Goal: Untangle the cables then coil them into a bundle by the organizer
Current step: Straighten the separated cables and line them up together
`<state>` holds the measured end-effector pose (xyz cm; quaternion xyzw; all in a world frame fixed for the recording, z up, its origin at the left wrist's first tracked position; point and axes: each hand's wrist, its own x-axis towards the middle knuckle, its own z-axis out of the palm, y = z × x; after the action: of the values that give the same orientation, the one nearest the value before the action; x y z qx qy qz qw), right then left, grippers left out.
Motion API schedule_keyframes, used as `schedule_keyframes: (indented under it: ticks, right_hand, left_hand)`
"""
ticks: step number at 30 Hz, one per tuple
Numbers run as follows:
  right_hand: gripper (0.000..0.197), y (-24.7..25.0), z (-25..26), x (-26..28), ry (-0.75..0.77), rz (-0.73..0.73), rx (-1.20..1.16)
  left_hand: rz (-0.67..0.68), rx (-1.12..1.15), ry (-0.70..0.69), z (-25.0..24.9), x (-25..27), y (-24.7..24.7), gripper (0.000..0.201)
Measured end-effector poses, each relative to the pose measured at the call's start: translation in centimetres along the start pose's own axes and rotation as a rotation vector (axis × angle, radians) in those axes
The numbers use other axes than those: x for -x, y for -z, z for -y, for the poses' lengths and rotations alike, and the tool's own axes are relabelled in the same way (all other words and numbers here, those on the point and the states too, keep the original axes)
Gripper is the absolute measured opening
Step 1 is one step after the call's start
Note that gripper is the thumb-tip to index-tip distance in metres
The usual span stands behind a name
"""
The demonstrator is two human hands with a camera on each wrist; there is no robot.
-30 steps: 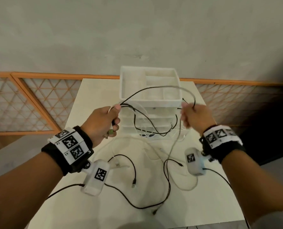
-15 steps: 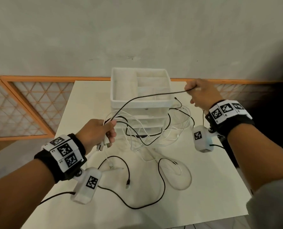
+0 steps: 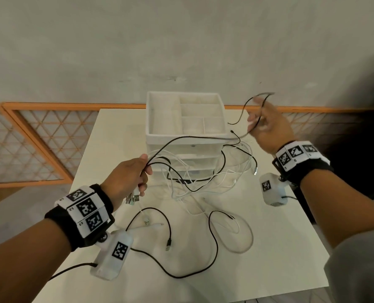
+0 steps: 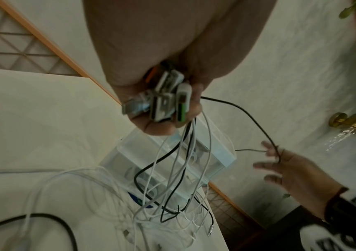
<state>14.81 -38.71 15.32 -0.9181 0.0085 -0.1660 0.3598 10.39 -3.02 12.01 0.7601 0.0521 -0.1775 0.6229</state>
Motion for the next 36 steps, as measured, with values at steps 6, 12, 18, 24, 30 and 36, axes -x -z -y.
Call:
schedule_keyframes:
  ticks: [6,12,18,24,30,36]
  right_hand:
    - [0.073,-3.9,-0.1,7.0,-0.280,0.504,0.162]
    - [0.050,-8.8,8.7,10.8,-0.247,0.648,-0.326]
    - [0.012,-7.6,3.2,7.7,-0.407,0.385,0.089]
    - [0.046,-11.3,1.4,10.5,-0.258,0.258,0.113]
    - [0.014,-16.3,2.5,16.1,-0.192,0.408,0.191]
    - [0.043,-22.4,3.5,18.6,-0.351,0.731,0.284]
  left_hand:
    - [0.065,-0.145,-0.091,-0.5,0.6,-0.1,0.040]
    - [0.283,-0.430,-0.324,-3.7,2.6,-2.8,0.039]
    - [0.387,-0.691,-0.310,-3.9,3.7,-0.8,0.043]
    - [0.309,-1.101,-0.043,2.8,1.6,-0.1,0.024]
    - [0.153,-0.966,0.007,4.7,1.2,0.9,0.026]
    - [0.138,-0.656,0.080,4.6,1.7,-0.1,0.033]
